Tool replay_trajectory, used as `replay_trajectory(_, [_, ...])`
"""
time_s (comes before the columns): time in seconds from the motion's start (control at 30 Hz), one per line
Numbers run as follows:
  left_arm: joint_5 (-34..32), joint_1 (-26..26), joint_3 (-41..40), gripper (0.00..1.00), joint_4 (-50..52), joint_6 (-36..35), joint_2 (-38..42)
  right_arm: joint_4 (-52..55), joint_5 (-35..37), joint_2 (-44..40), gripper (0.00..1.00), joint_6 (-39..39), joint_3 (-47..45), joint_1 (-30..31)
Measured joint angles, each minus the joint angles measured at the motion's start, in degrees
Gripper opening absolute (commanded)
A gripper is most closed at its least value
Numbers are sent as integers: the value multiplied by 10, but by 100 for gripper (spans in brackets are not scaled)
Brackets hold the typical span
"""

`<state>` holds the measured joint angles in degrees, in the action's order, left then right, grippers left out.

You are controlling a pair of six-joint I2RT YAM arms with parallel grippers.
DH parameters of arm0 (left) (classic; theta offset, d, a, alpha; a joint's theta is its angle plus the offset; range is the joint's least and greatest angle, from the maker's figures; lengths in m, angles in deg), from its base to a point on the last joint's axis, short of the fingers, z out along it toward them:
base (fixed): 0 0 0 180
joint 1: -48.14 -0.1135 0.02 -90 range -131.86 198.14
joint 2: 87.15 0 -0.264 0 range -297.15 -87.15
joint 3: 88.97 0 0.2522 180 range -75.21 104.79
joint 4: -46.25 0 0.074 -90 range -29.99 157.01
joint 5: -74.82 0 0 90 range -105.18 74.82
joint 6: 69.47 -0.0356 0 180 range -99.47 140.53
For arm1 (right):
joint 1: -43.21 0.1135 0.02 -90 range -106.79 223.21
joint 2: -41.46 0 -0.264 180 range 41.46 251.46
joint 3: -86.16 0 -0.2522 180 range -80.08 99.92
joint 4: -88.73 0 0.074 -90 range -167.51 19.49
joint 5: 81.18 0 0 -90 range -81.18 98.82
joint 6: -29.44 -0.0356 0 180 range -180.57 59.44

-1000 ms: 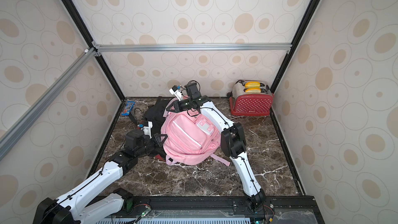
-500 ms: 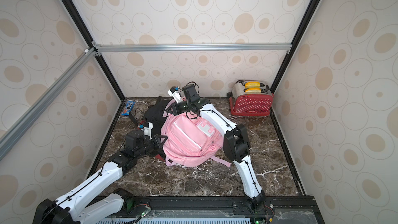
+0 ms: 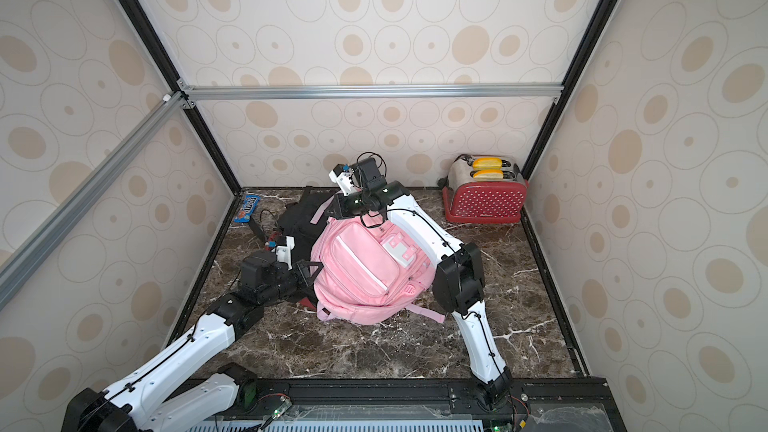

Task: Zip up the backpack
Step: Place the backpack on the backpack.

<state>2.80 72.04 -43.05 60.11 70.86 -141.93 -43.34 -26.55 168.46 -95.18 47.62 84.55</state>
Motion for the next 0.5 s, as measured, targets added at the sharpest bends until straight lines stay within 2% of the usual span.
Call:
replay_trajectory(0.17, [2,0,-2,0,2,0,4,-30,-36,0,0,-141,-35,-16])
replay_trajectory(0.27, [2,1,-8,0,-2,0,4,-71,-44,-15,0,-238,-94,-24])
replay_trajectory(0.43, [3,3,-19,0,-2,0,4,-118,-10,-55,0,-375,-188,-24])
replay_trajectory(0.5, [6,4,-20,0,-3,0,5,-117,12,-65,0,-412,-193,-22])
